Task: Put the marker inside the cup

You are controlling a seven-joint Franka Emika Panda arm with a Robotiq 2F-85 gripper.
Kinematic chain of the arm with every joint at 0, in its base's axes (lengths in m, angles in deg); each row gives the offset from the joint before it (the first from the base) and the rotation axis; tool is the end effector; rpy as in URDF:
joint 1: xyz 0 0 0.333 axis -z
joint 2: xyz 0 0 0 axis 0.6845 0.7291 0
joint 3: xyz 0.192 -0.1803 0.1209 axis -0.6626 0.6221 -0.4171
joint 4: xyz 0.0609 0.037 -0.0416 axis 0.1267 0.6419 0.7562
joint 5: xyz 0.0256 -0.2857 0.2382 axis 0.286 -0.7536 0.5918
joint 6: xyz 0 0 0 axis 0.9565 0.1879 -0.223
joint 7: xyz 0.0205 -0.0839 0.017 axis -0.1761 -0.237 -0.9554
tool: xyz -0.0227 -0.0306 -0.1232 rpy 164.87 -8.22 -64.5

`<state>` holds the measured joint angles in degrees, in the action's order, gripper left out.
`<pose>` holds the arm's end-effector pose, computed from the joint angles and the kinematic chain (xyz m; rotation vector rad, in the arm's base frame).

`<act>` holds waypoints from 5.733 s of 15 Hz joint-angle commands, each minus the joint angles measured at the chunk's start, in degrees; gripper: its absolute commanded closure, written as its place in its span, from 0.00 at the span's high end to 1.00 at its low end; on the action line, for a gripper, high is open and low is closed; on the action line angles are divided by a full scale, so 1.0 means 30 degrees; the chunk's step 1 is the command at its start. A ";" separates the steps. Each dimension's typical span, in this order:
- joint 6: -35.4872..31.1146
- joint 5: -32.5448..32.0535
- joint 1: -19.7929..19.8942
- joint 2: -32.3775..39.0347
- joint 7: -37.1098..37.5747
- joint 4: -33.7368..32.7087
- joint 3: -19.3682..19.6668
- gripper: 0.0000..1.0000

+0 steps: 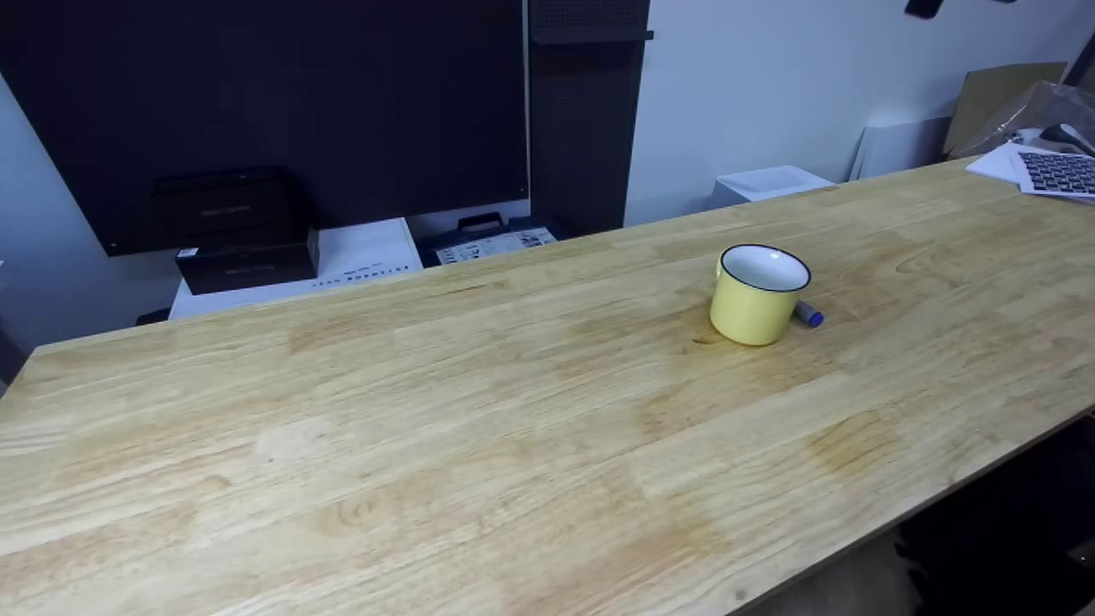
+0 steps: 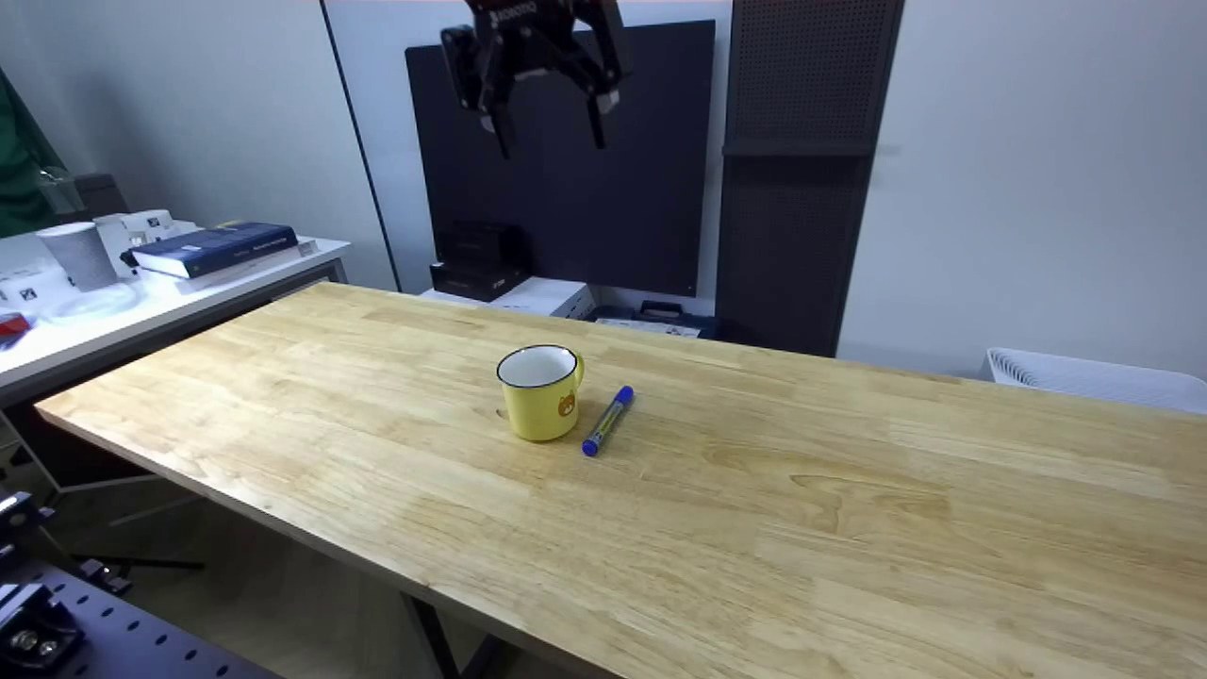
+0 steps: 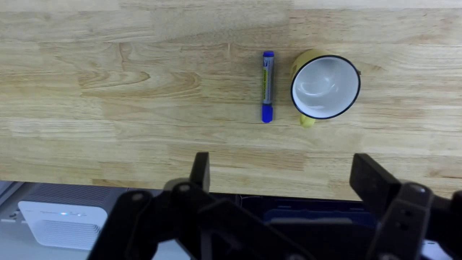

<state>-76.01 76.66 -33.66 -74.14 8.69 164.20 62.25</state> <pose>0.4591 -0.1292 0.3477 3.0060 -0.1486 0.2311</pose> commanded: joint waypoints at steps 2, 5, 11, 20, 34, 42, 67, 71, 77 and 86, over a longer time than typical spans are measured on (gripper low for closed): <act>-0.0219 -0.0008 -0.0185 0.2111 -0.0016 -0.1530 0.0324 1.00; -0.0223 0.0015 -0.0201 0.3502 -0.0032 -0.2678 0.0362 1.00; 0.1576 0.2922 -0.0159 0.5124 -0.2414 -0.3537 0.0290 1.00; 0.1050 0.1640 0.0147 1.1509 -0.1958 -0.6873 0.0814 1.00; -0.2201 0.4653 0.2013 1.2896 -0.6092 -0.5833 -0.1372 1.00; -0.2326 0.5032 0.3144 1.3812 -0.6505 -0.6583 -0.1701 1.00; -0.1099 0.4168 0.2390 1.7317 -0.4470 -0.9741 -0.0977 1.00; -0.0285 0.4932 0.2449 1.8043 -0.3058 -1.0650 -0.0950 1.00; -0.0088 0.5201 0.1832 1.9014 -0.1547 -1.1408 -0.0848 1.00; -0.0120 0.4997 0.1404 1.8562 -0.1576 -1.1615 -0.0811 0.25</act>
<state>-77.68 92.13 -28.88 -18.09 2.10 130.29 59.53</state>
